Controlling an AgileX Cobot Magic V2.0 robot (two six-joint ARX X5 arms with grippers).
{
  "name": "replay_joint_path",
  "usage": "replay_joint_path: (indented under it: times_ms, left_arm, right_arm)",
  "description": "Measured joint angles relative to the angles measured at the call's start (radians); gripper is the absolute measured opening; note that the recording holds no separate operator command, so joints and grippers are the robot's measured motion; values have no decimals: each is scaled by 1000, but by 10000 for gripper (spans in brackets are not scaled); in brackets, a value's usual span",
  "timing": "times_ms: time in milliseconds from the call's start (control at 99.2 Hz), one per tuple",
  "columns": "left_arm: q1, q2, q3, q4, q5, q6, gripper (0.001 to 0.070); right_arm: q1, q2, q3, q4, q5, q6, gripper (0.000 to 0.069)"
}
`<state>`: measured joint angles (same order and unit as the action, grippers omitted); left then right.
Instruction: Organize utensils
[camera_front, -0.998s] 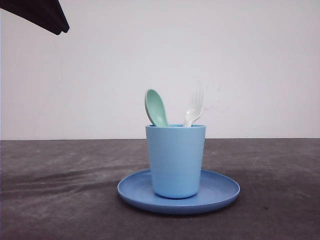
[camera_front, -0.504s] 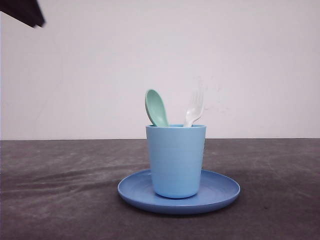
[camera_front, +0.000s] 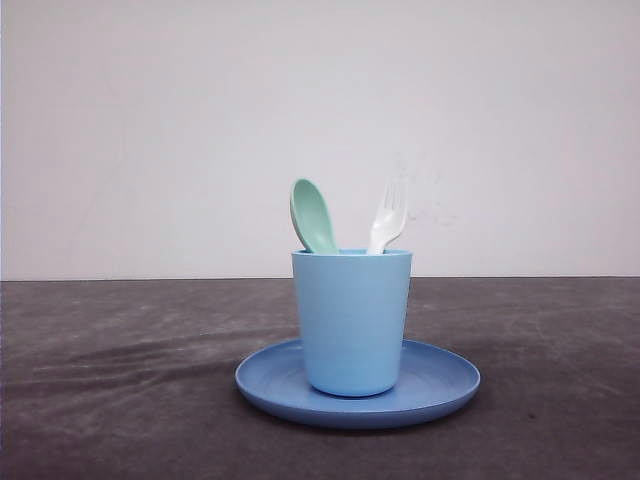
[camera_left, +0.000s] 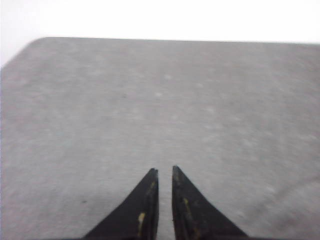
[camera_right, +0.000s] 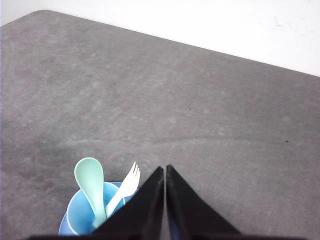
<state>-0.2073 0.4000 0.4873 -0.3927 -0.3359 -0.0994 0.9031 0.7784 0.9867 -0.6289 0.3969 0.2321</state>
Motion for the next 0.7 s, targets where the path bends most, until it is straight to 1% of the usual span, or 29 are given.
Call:
replay_joint_path:
  times_ms: [121,182,232,383,464,555,696]
  left_arm:
    - [62,-113,-155,60,4,3,23]
    - [90,-170,-229,80,29,3,23]
    - [111,-216,-282,86,60,3,23]
    - [158,-333,-391,90,183,3,23]
    - [172,-366,-414,98,226,4,23]
    - [181,-397,-418,106,234,6,23]
    - [185,-396,-419,106,235,6,23]
  right_arm:
    - [0,0,0,0,0,0,6]
    - [0,0,0,0,0,0,6]
    - [0,0,0,0,0,0,6]
    - [0,0,0,0,0,0,6]
    - [0,0,0,0,0,0,6]
    - [0,0,0,0,0,0,6]
    - [0,0,0,1,0,0,6]
